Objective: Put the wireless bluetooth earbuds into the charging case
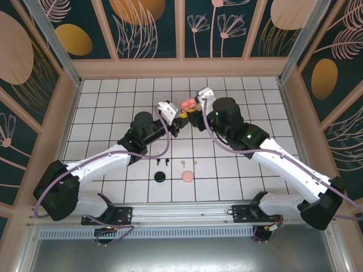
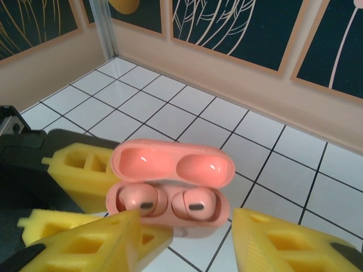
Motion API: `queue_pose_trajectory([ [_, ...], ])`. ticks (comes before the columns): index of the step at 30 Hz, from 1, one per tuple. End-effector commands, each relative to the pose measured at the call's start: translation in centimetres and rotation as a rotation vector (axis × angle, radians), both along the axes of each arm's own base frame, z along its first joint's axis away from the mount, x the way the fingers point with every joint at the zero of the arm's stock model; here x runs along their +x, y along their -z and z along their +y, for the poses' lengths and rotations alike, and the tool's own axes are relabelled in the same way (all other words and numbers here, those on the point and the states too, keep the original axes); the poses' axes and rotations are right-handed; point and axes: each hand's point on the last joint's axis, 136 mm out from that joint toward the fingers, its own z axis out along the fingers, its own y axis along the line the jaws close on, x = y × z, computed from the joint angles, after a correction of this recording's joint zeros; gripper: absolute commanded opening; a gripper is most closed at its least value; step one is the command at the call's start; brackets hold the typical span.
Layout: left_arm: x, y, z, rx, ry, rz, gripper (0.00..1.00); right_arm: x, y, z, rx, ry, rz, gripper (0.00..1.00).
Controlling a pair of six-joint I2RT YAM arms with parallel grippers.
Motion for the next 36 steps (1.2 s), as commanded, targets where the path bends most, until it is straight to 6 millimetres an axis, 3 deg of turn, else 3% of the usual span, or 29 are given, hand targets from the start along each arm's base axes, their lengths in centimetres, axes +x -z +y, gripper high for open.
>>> queue_pose_trajectory([
  [1, -0.1, -2.7, -0.4, -0.067, 0.011, -0.050, 0.00, -0.8, -1.4, -0.9, 0.064, -0.019, 0.014, 0.52],
  [13, 0.0, -2.4, -0.5, -0.067, 0.013, -0.042, 0.00, -1.0, -5.6, -1.4, 0.240, -0.054, 0.011, 0.60],
  [20, 0.0, -2.3, -0.5, -0.063, 0.015, -0.042, 0.00, 0.8, -7.5, -3.2, 0.334, 0.035, 0.052, 0.58],
  [23, 0.0, -2.0, -0.6, -0.054, 0.019, -0.043, 0.00, 1.9, -7.6, -3.0, 0.335, 0.059, 0.109, 0.51],
  [30, -0.1, -0.9, -1.0, -0.007, 0.039, -0.058, 0.00, 4.7, -5.3, -1.0, 0.230, 0.085, 0.286, 0.11],
  [36, -0.5, -0.5, -1.4, 0.035, 0.070, -0.094, 0.00, 6.8, -2.6, 0.8, 0.147, 0.081, 0.436, 0.01],
])
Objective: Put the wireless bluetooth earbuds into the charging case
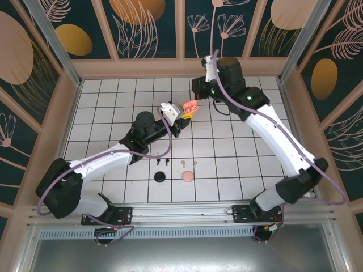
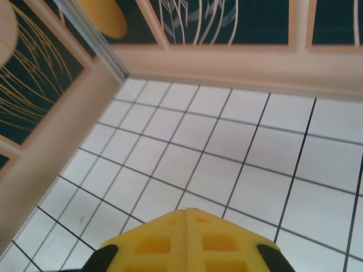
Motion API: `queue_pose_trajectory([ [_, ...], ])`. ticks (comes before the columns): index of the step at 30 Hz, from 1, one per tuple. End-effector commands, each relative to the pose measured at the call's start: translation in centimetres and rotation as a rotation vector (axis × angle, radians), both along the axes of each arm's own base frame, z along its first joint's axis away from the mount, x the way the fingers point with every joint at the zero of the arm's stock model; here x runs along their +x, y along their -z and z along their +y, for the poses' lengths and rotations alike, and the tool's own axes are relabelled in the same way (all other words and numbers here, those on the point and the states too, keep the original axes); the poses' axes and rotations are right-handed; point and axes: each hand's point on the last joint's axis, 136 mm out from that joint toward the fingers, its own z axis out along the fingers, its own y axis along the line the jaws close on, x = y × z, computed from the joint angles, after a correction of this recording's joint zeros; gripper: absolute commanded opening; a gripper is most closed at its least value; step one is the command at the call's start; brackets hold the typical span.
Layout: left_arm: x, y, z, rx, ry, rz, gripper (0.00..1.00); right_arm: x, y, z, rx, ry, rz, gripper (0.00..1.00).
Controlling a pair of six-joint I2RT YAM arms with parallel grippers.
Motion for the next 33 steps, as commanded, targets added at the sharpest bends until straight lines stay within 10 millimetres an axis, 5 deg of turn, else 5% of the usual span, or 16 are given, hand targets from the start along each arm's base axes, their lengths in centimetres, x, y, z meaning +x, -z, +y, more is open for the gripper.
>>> queue_pose_trajectory([
  [1, -0.5, -1.4, -0.8, 0.001, 0.044, -0.070, 0.00, -0.3, 2.0, 0.1, -0.054, -0.024, 0.128, 0.00],
  [9, -0.1, -1.2, -1.1, 0.008, 0.042, -0.063, 0.00, -0.3, 5.0, 1.3, -0.098, -0.083, 0.247, 0.00],
  [18, 1.0, -1.7, -1.2, -0.023, 0.001, -0.046, 0.00, -6.7, 9.0, 0.2, -0.160, -0.132, 0.350, 0.00],
  [22, 1.1, -1.9, -1.3, -0.033, 0.002, -0.037, 0.00, -7.2, 8.7, -2.1, -0.116, -0.049, 0.333, 0.00],
  [28, 1.2, -0.5, -1.8, -0.027, 0.020, 0.019, 0.00, -3.8, 5.0, -8.7, 0.055, 0.279, 0.218, 0.00],
  [33, 2.4, 3.6, -3.2, -0.002, 0.027, 0.168, 0.00, -3.3, 7.7, -12.7, 0.126, 0.439, 0.241, 0.11],
])
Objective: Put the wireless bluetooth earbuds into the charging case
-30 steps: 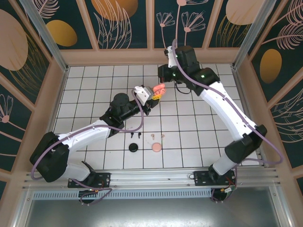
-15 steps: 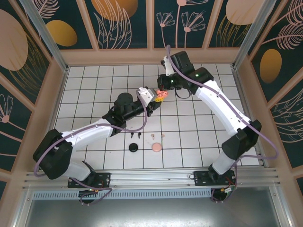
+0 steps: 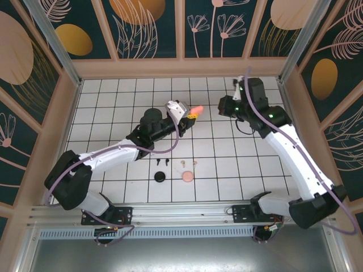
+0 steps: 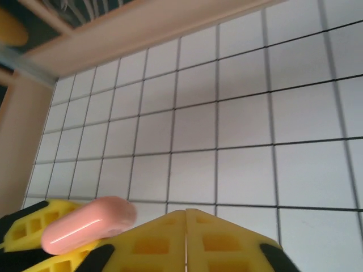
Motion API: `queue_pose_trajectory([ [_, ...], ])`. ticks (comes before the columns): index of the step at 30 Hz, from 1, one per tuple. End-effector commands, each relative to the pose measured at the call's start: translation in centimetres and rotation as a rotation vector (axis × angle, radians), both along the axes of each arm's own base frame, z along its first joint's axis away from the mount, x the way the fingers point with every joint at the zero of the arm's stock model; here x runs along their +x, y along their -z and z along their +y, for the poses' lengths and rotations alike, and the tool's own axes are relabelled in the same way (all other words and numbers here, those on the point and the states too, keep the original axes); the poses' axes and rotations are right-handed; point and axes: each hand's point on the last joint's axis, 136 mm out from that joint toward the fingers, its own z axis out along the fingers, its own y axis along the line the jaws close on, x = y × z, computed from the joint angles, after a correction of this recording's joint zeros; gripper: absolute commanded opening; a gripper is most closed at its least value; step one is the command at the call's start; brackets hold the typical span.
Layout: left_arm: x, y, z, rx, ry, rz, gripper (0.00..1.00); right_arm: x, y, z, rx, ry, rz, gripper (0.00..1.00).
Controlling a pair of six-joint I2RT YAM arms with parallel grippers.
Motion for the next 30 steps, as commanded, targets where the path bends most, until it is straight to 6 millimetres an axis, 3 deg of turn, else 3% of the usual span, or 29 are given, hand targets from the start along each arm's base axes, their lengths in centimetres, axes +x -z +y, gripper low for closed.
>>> queue_pose_trajectory([
  [1, 1.3, 2.0, -1.1, -0.020, -0.011, 0.111, 0.00, 0.4, 2.7, -1.6, 0.039, 0.118, 0.034, 0.11],
  [5, 2.6, 5.5, -2.5, -0.005, -0.020, 0.251, 0.00, -0.6, 6.7, -2.4, 0.037, 0.156, 0.094, 0.18],
  [7, 3.4, 8.3, -3.3, 0.026, -0.032, 0.340, 0.00, -1.0, 8.3, -2.6, 0.037, 0.169, 0.117, 0.21],
  [11, 4.7, 12.0, -5.1, 0.068, -0.031, 0.498, 0.00, -1.3, 10.1, -2.8, 0.037, 0.175, 0.136, 0.27],
  [16, 5.3, 15.5, -7.4, 0.058, -0.003, 0.685, 0.01, -1.0, 10.7, -2.5, 0.041, 0.168, 0.135, 0.36],
  [24, 6.4, 18.5, -8.9, 0.041, -0.029, 0.822, 0.15, -0.4, 11.1, -2.1, 0.037, 0.151, 0.130, 0.45],
  [30, 6.8, 20.6, -9.6, 0.075, -0.035, 0.881, 0.21, -0.4, 10.9, -2.0, 0.034, 0.140, 0.126, 0.47],
])
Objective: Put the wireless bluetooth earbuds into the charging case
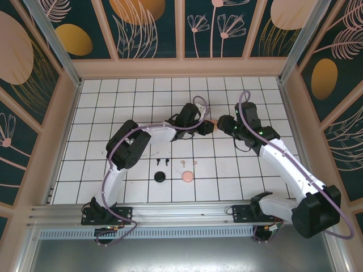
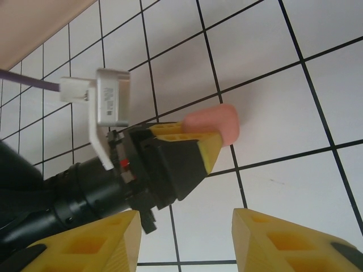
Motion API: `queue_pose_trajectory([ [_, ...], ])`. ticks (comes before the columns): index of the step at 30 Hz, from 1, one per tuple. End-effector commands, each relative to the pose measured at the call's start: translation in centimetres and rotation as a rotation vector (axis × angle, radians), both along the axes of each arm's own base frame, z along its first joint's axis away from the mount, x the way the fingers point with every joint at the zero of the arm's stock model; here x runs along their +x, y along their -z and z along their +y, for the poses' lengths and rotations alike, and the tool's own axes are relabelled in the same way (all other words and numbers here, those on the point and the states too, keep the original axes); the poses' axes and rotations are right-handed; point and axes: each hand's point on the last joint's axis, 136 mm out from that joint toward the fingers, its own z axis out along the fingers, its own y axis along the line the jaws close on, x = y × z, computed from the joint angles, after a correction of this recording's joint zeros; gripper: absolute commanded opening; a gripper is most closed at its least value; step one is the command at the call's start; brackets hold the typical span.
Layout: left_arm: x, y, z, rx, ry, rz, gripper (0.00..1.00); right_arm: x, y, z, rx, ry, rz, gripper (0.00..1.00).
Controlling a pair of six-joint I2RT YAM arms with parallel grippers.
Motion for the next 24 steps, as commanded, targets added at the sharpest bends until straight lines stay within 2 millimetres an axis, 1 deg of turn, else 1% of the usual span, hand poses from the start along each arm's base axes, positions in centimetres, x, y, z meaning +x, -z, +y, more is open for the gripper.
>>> queue_pose_trajectory([
  [1, 0.0, 0.8, -0.5, 0.008, 0.006, 0.062, 0.22, 0.5, -0.4, -0.2, 0.002, 0.002, -0.024, 0.49],
  [3, 0.2, 1.1, -0.5, 0.021, 0.004, 0.066, 0.25, 0.5, -0.5, -0.2, -0.003, -0.001, -0.026, 0.49],
  [6, 0.5, 1.8, -0.4, 0.049, 0.000, 0.073, 0.27, 0.4, -0.7, -0.4, -0.010, 0.002, -0.027, 0.51],
  [15, 0.8, 3.3, 0.3, 0.127, -0.023, 0.087, 0.31, -0.1, -1.2, -0.8, -0.002, 0.018, -0.032, 0.52],
  [17, 0.9, 3.3, 0.5, 0.139, -0.030, 0.081, 0.34, -0.1, -1.4, -0.8, 0.003, 0.019, -0.034, 0.53],
  [24, 1.6, 1.9, 1.3, 0.176, -0.051, 0.028, 0.43, -0.4, -1.9, -0.7, 0.018, 0.021, -0.032, 0.55],
])
